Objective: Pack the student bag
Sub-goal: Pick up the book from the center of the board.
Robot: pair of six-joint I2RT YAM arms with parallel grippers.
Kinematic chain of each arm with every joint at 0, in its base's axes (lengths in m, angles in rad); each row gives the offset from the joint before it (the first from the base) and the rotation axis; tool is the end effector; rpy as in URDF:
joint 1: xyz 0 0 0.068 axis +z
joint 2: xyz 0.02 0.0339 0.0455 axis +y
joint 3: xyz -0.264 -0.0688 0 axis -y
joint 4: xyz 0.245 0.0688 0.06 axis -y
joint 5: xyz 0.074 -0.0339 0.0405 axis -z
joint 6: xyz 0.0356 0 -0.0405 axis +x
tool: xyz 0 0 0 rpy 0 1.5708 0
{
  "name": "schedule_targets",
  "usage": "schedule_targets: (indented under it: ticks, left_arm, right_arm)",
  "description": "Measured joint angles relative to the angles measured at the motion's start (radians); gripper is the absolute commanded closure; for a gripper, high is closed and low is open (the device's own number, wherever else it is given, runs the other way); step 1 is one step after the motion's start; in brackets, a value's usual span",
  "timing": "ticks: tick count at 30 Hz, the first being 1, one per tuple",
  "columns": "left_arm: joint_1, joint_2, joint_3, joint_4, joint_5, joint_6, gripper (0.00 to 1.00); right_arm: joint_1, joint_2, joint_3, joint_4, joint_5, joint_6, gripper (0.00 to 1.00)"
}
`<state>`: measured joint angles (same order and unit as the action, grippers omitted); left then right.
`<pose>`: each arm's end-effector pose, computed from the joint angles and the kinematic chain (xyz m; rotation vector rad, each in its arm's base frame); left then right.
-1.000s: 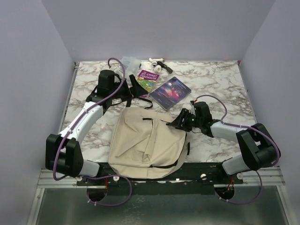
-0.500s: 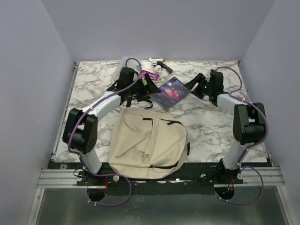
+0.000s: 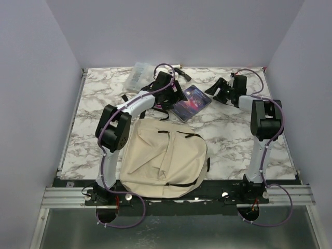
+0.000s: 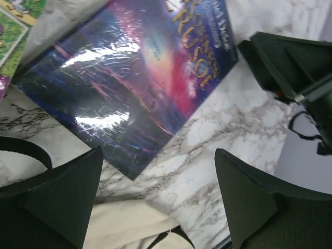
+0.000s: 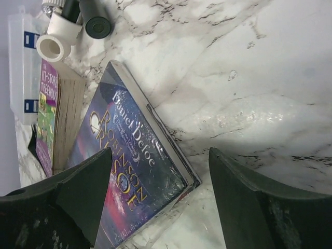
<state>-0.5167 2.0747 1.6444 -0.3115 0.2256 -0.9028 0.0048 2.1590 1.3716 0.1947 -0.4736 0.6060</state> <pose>0.4093 -0.2417 0.2236 -0.3565 2.4714 -0.9293 0.4695 0.0185 0.1429 0.3812 2.1833 0.8577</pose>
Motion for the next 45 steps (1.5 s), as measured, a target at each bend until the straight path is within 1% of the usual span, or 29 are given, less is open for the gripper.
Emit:
schedule_targets:
  ticks: [3,7,12,15,17,20,23,29,34,41,45]
  left_arm:
    - [-0.002,0.048,0.029,-0.051,-0.043,-0.026,0.11]
    - [-0.003,0.08,0.031,-0.098,-0.066,-0.058,0.13]
    - [-0.008,0.097,0.037,-0.129,-0.082,-0.077,0.15]
    - [-0.013,0.116,0.085,-0.157,-0.081,-0.077,0.16]
    - [-0.016,0.146,0.15,-0.188,-0.079,-0.073,0.19]
    - [-0.013,0.167,0.183,-0.22,-0.075,-0.061,0.27]
    - [-0.006,0.182,0.208,-0.257,-0.055,-0.041,0.3]
    - [0.003,0.182,0.213,-0.284,-0.028,-0.008,0.31]
    - [0.002,0.155,0.213,-0.315,-0.007,0.013,0.31]
    - [-0.019,0.048,0.209,-0.325,0.03,0.021,0.3]
    - [-0.043,-0.049,0.129,-0.297,0.055,0.019,0.3]
  right_arm:
    - [0.0,0.015,0.0,0.024,-0.039,-0.01,0.27]
    - [0.0,0.035,0.0,0.062,-0.091,-0.013,0.33]
    - [0.0,0.04,0.0,0.066,-0.122,-0.007,0.36]
    - [0.0,0.039,-0.011,0.07,-0.14,0.006,0.37]
    - [-0.003,0.027,-0.034,0.084,-0.149,0.024,0.39]
    - [-0.013,0.006,-0.064,0.084,-0.152,0.048,0.41]
    - [-0.018,-0.014,-0.095,0.09,-0.156,0.072,0.43]
    - [-0.024,-0.064,-0.169,0.102,-0.161,0.106,0.43]
    - [-0.025,-0.087,-0.207,0.106,-0.162,0.119,0.43]
    - [-0.032,-0.097,-0.228,0.111,-0.161,0.119,0.43]
    - [-0.032,-0.142,-0.287,0.097,-0.164,0.119,0.43]
